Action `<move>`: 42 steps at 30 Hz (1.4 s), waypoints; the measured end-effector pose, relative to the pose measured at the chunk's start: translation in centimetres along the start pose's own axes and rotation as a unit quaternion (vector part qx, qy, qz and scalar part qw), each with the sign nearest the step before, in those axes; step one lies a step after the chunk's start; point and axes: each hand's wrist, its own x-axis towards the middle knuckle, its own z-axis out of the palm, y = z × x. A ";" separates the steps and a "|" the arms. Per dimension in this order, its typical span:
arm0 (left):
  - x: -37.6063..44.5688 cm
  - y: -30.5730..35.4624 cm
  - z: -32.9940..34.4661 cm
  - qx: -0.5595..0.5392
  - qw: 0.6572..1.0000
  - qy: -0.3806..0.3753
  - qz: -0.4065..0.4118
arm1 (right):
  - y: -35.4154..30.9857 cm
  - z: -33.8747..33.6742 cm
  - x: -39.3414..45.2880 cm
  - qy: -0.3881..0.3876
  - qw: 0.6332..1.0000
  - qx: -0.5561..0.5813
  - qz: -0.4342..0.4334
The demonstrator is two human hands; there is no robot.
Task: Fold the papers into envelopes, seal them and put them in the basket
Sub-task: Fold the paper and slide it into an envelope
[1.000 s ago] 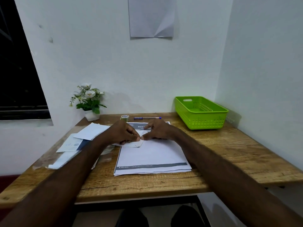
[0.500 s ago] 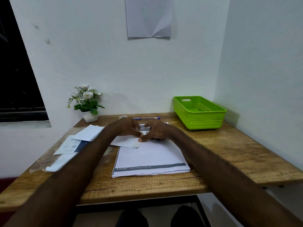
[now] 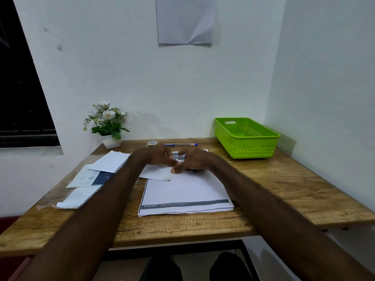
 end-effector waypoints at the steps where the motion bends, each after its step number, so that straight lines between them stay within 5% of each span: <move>1: 0.0 0.0 0.1 -0.008 1.000 0.001 0.003 | 0.0 0.0 0.0 0.000 1.000 -0.004 -0.001; 15: -0.4 0.3 0.0 -0.031 0.999 0.026 0.001 | 0.2 0.0 0.4 -0.008 1.000 -0.010 0.004; 33: -1.5 1.4 -0.5 0.091 0.992 0.078 -0.033 | 0.2 -0.1 0.3 -0.014 1.000 -0.022 -0.011; 42: -2.2 0.8 -0.7 -0.028 0.995 0.099 0.008 | 0.1 -0.1 0.2 -0.011 1.000 -0.014 -0.008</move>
